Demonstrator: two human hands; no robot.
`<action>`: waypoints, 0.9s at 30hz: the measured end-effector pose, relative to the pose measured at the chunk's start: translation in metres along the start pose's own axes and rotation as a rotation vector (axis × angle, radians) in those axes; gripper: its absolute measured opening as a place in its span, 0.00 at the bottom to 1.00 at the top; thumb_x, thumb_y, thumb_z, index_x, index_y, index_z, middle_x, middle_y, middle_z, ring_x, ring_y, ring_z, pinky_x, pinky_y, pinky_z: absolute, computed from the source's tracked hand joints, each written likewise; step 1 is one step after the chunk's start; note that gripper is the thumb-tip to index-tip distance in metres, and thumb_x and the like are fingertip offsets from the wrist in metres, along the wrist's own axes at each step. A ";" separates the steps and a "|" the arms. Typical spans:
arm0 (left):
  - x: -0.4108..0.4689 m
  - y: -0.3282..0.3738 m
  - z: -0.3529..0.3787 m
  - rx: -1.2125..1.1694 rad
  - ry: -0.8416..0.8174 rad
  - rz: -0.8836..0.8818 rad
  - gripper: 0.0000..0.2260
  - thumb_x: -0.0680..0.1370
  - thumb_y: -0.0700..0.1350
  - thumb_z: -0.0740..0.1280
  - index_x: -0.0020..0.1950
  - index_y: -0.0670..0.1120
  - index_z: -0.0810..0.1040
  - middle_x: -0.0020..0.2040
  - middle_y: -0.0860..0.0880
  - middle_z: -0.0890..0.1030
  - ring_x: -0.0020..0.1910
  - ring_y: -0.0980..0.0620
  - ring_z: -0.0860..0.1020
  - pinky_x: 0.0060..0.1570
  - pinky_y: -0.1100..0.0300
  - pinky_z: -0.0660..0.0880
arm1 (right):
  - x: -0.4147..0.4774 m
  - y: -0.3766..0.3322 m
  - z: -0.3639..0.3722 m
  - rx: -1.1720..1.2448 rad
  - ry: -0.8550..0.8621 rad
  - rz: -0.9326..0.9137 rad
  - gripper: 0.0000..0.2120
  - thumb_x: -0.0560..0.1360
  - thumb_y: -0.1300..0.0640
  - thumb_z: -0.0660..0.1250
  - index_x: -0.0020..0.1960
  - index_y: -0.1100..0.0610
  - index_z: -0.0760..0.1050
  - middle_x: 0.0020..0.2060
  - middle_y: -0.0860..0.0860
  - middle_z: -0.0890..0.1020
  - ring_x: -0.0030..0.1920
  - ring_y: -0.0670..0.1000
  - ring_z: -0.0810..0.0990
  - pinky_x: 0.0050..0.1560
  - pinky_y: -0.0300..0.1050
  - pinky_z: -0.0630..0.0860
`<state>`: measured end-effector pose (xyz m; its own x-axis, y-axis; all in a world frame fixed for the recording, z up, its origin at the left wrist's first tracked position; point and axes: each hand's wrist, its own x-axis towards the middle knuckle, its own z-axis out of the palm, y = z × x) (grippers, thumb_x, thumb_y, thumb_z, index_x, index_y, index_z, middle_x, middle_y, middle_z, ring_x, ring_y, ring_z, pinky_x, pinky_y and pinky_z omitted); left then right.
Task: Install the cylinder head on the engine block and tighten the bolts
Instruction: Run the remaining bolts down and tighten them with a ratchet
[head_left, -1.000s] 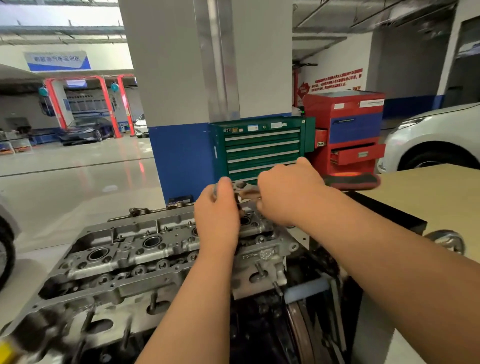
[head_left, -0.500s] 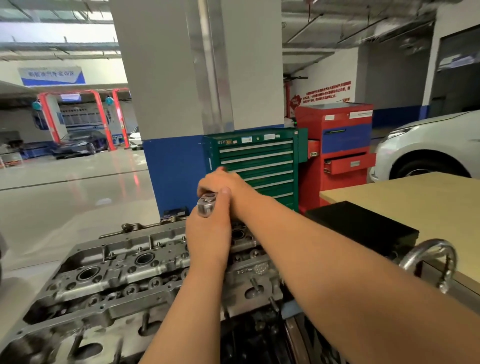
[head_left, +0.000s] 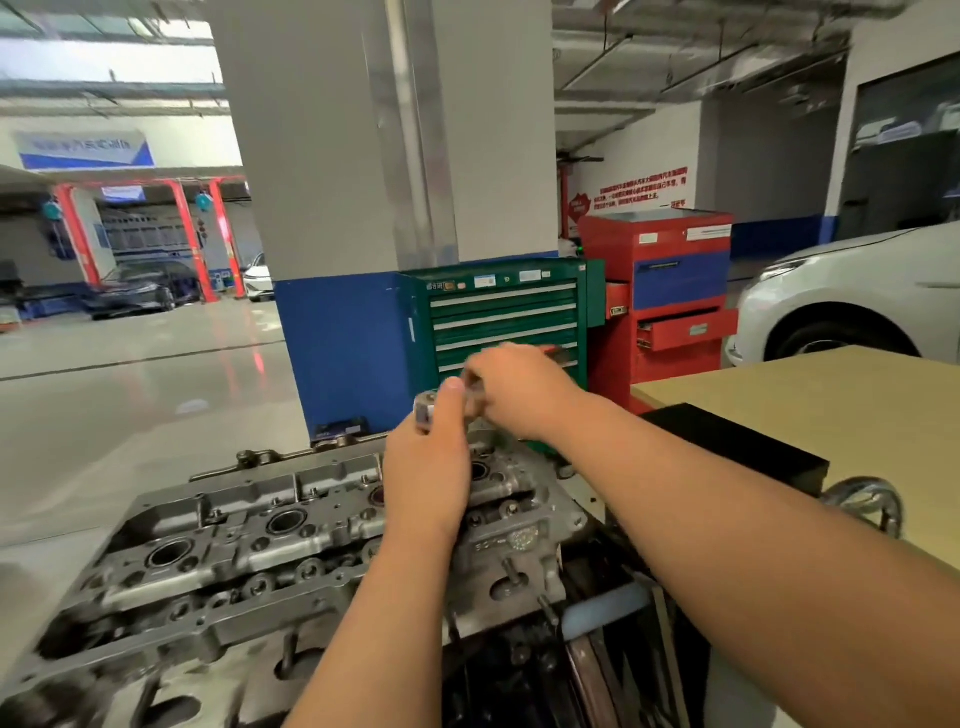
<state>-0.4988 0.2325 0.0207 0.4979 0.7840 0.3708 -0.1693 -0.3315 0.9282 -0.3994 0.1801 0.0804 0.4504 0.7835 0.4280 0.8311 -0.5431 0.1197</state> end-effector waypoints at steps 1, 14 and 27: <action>-0.001 0.001 -0.001 -0.001 0.006 -0.008 0.24 0.64 0.70 0.56 0.30 0.49 0.72 0.24 0.54 0.71 0.29 0.50 0.69 0.31 0.56 0.64 | 0.021 -0.008 0.007 0.030 -0.043 -0.084 0.12 0.74 0.58 0.64 0.56 0.52 0.78 0.51 0.51 0.81 0.52 0.54 0.78 0.54 0.48 0.73; -0.001 -0.002 -0.005 -0.195 0.009 -0.165 0.24 0.68 0.66 0.52 0.32 0.49 0.75 0.25 0.48 0.77 0.24 0.50 0.72 0.34 0.53 0.68 | -0.111 -0.012 -0.025 -0.284 0.163 -0.016 0.16 0.72 0.45 0.66 0.54 0.53 0.67 0.43 0.53 0.76 0.43 0.58 0.75 0.41 0.50 0.58; -0.009 -0.003 0.000 0.086 0.092 0.080 0.21 0.75 0.61 0.55 0.31 0.46 0.67 0.27 0.48 0.70 0.29 0.49 0.66 0.31 0.54 0.62 | -0.010 -0.008 -0.021 -0.110 -0.063 -0.031 0.02 0.75 0.55 0.62 0.48 0.50 0.71 0.40 0.48 0.75 0.51 0.54 0.76 0.52 0.51 0.65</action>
<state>-0.5024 0.2262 0.0144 0.4046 0.7968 0.4488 -0.1301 -0.4356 0.8907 -0.4178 0.1702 0.0940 0.4473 0.8161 0.3659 0.8058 -0.5453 0.2312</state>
